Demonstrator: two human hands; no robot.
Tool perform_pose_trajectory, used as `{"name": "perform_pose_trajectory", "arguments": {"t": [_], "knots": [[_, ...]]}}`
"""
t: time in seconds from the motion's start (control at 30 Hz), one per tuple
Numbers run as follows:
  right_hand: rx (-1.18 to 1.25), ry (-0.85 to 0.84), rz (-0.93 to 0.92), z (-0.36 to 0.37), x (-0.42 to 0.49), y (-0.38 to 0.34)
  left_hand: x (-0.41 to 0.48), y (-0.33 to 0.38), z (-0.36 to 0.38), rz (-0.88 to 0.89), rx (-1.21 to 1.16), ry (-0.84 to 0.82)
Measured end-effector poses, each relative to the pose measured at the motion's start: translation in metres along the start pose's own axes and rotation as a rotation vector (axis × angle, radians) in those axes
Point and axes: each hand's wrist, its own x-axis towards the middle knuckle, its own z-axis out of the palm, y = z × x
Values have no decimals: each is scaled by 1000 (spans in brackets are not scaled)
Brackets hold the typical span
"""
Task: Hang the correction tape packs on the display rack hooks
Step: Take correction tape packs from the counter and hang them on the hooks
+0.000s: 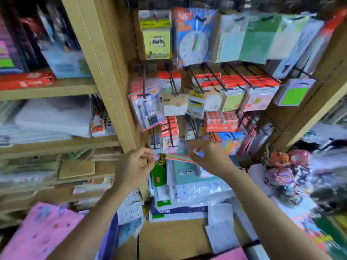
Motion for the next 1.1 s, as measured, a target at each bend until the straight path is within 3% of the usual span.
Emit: {"name": "perform_pose_trajectory", "arguments": {"t": [0.37, 0.57, 0.7, 0.93, 1.1], "knots": [[118, -406, 499, 119, -112, 118, -139, -44, 134, -566, -47, -549], [144, -517, 748, 168, -188, 177, -219, -49, 205, -750, -69, -848], [164, -565, 869, 202, -232, 225, -255, -52, 250, -878, -109, -924], [244, -615, 1045, 262, -297, 312, -259, -88, 356, -698, 18, -1169], [277, -513, 1107, 304, -324, 364, -232, -117, 453, -503, 116, -1162]]}}
